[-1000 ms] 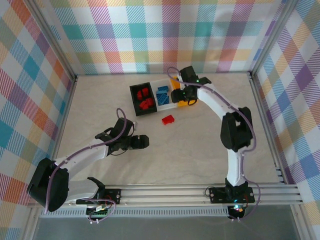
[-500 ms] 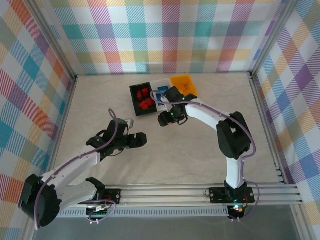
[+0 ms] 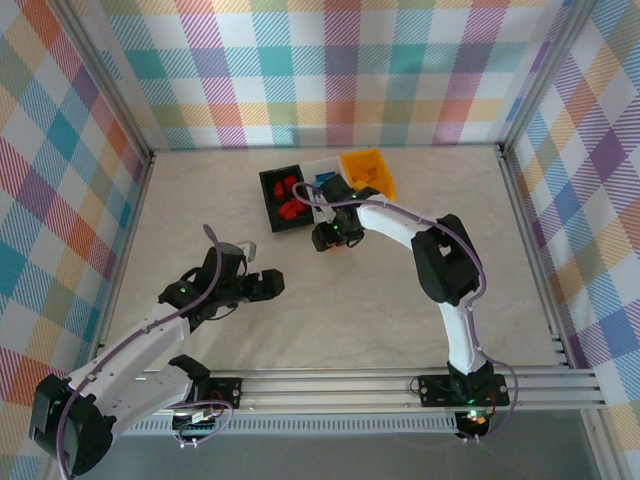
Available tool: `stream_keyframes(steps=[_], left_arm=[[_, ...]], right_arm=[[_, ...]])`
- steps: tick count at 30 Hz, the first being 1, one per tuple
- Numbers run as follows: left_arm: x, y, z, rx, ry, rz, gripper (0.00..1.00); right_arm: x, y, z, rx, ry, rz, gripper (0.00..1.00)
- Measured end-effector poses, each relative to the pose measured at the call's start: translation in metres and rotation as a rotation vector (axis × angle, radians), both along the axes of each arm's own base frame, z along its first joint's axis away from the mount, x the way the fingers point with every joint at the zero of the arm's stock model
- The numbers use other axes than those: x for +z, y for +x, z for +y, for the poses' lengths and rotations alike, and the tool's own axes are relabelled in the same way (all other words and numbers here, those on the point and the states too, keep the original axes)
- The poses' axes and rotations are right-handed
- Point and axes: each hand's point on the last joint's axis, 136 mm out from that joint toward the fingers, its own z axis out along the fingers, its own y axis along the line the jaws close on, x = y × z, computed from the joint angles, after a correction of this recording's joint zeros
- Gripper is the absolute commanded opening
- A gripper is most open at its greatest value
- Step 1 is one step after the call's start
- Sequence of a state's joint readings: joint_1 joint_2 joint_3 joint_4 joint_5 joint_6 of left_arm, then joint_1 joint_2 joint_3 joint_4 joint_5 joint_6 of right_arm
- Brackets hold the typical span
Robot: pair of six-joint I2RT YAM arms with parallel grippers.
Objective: Sort the legos into containers by color
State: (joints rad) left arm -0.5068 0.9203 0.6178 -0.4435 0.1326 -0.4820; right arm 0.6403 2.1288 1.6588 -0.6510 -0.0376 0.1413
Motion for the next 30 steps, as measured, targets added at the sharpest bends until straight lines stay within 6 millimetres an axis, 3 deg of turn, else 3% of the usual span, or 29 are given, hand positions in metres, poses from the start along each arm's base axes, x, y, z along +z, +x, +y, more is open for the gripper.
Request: stream_keyframes(steps=[6,11,13,16,21,23,26,30], left_arm=[[0.001,0.001,0.004,0.01,0.001,-0.002,0.82],[0.0,0.002,0.006,0.019,0.003,0.002,0.82],[-0.003,0.003,0.005,0.019,0.005,0.012,0.82],[-0.011,0.004,0.004,0.01,0.018,0.035,0.82],[-0.027,0.01,-0.004,-0.019,0.046,0.102,0.82],[-0.03,0.017,-0.01,-0.028,0.043,0.12,0.82],[-0.033,0.028,-0.021,-0.044,0.04,0.137,0.82],[-0.035,0.043,-0.043,-0.088,0.065,0.137,0.82]], right_arm=[[0.001,0.002,0.013,0.017,0.013,-0.007,0.61],[0.004,-0.018,0.031,0.057,0.088,0.04,0.62],[0.007,-0.03,0.03,0.06,0.113,0.063,0.63],[0.027,-0.045,0.025,0.059,0.15,0.063,0.66],[0.081,-0.052,0.0,0.002,0.219,-0.027,0.7],[0.092,-0.054,-0.015,-0.029,0.227,-0.051,0.7],[0.089,-0.064,-0.039,-0.08,0.215,-0.057,0.71],[0.057,-0.092,-0.067,-0.122,0.159,0.001,0.71]])
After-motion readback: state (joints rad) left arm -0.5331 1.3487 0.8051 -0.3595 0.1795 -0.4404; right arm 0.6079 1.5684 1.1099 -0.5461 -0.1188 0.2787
